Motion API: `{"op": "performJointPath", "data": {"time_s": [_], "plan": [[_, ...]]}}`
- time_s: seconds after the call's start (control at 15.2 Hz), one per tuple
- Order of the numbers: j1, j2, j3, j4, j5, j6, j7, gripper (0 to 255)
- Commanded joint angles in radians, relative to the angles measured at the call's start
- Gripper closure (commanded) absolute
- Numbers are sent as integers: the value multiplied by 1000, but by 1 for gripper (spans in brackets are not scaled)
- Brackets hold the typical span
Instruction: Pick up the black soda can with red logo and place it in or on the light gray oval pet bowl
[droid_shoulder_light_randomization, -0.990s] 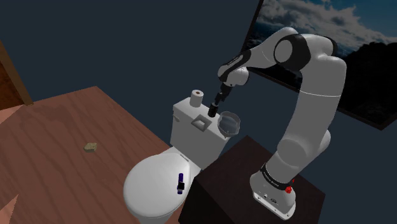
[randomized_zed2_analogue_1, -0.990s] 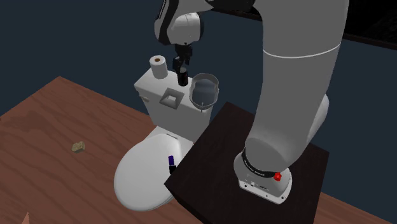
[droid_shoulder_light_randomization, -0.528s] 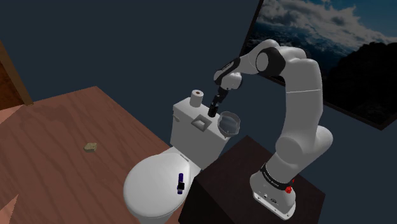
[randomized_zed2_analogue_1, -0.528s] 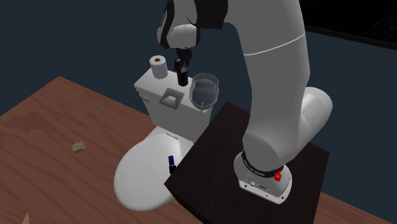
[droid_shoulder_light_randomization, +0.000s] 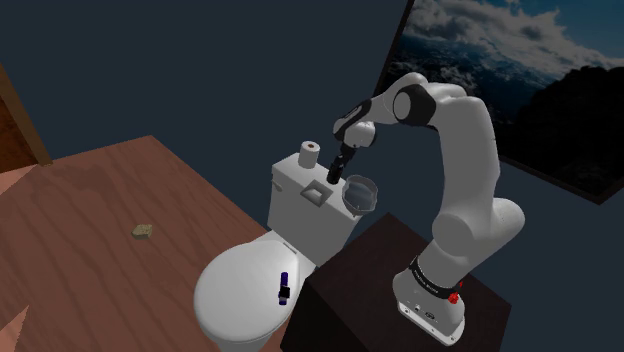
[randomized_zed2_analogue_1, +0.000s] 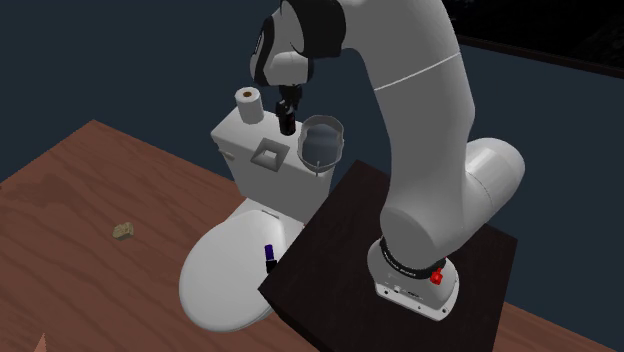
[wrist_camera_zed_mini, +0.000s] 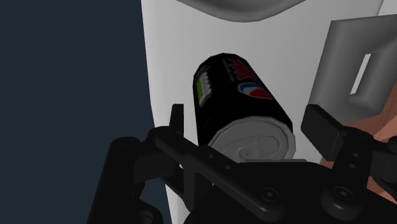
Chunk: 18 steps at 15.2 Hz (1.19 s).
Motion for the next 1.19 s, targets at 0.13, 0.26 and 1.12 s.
{"op": "performJointPath", "data": {"time_s": [0.13,0.26,1.12], "plan": [[-2,19,5,7,5,12,-1,0],[-2,19,5,7,5,12,-1,0],[-2,19,5,7,5,12,-1,255]]}}
